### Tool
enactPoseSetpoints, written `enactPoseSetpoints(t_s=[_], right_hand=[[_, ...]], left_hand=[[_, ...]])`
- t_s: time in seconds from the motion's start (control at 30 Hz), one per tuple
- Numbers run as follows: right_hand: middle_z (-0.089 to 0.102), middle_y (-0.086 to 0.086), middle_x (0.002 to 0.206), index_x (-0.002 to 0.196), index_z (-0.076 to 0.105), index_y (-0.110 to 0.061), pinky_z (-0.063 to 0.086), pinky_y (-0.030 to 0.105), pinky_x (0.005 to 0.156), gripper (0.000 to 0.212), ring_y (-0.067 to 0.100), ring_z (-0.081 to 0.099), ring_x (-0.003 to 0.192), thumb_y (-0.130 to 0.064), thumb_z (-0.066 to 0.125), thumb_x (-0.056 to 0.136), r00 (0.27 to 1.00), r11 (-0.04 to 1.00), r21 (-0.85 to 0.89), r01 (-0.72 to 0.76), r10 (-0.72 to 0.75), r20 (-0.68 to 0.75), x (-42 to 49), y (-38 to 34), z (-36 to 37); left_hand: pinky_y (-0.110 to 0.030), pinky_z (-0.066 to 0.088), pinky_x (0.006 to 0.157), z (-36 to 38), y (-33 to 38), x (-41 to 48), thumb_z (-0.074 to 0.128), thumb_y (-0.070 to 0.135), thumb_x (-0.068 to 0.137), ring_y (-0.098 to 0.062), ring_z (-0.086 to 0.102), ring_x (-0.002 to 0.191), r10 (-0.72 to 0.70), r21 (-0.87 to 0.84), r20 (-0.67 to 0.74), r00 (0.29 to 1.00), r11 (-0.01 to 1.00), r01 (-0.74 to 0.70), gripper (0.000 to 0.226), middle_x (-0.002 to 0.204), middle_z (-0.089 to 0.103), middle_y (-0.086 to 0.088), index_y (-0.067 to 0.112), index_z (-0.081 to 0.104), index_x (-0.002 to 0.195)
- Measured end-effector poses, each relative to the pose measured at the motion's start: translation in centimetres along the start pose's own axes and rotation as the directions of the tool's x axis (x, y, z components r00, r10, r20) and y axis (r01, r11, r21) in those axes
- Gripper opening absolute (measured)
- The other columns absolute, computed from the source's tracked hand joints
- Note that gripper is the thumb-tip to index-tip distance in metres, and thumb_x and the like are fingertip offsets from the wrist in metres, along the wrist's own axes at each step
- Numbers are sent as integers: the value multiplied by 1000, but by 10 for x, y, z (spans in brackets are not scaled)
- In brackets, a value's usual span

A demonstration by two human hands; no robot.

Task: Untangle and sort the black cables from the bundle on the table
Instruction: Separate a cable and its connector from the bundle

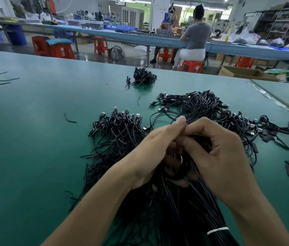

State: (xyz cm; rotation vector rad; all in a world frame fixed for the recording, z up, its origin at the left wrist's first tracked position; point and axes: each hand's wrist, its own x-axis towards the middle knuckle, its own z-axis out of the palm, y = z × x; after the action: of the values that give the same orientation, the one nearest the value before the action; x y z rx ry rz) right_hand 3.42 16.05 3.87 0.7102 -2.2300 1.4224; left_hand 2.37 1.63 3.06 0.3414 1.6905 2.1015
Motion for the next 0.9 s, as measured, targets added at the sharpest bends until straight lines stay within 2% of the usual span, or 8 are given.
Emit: enactPoseSetpoints(t_s=[0.07,0.2,0.37,0.57,0.67,0.77,0.83,0.9], right_hand=[[65,-6,64,80,64,-24,42,24,39,13,11,56,43,-15,69,88,999,1000,-11,25,-25,-41,-1,-2,0],[59,-3,56,81,63,-20,39,27,28,17,20,54,27,-8,69,91,997,993,104,-63,66,-29,-5,1,0],[63,-7,63,82,68,-26,49,28,52,13,14,63,51,-16,74,87,997,997,-64,-43,39,-70,-2,7,0],[75,-8,77,82,75,-23,57,27,68,13,12,71,71,-10,76,83,993,991,92,-97,102,-51,2,8,-4],[75,-10,81,89,76,-26,54,21,67,7,8,70,74,-29,70,87,983,980,88,-180,182,-12,3,8,-5],[73,-11,89,101,68,-38,56,24,61,47,9,71,74,-71,48,74,917,914,88,-396,398,-16,1,14,-6],[73,-6,88,100,62,-36,55,26,61,57,9,71,72,-80,43,68,842,838,91,-539,539,20,1,16,-7],[71,-6,82,96,63,-33,52,24,62,49,3,68,67,-76,53,75,820,826,-134,-548,562,111,-2,18,-4]], left_hand=[[-27,53,43,4,0,-1,38,80,84,-23,69,55,-84,-72,103,991,993,92,77,68,70,-13,12,74,88],[-14,29,30,4,-12,7,12,83,86,-19,52,35,-96,-27,19,995,995,97,102,59,63,-17,-2,67,88],[-10,24,33,5,-19,9,13,77,93,-13,41,29,13,154,-138,990,988,8,86,46,54,-4,19,63,54],[-16,20,37,2,-22,12,28,68,97,-9,25,31,181,215,-185,966,967,-140,70,39,33,9,24,44,45],[-22,19,39,-4,-23,15,32,65,97,-9,24,36,229,279,-226,947,946,-162,63,43,32,11,25,44,50],[-18,21,35,-17,-16,13,35,61,99,-7,26,36,227,305,-361,904,945,-115,58,43,36,11,23,42,56],[-13,21,34,-29,-8,11,36,58,99,-5,25,35,235,249,-440,866,959,-134,55,42,36,10,20,39,58],[-9,24,35,-38,-4,11,37,60,98,-2,26,35,273,274,-497,824,950,-149,54,47,31,11,21,32,61]])
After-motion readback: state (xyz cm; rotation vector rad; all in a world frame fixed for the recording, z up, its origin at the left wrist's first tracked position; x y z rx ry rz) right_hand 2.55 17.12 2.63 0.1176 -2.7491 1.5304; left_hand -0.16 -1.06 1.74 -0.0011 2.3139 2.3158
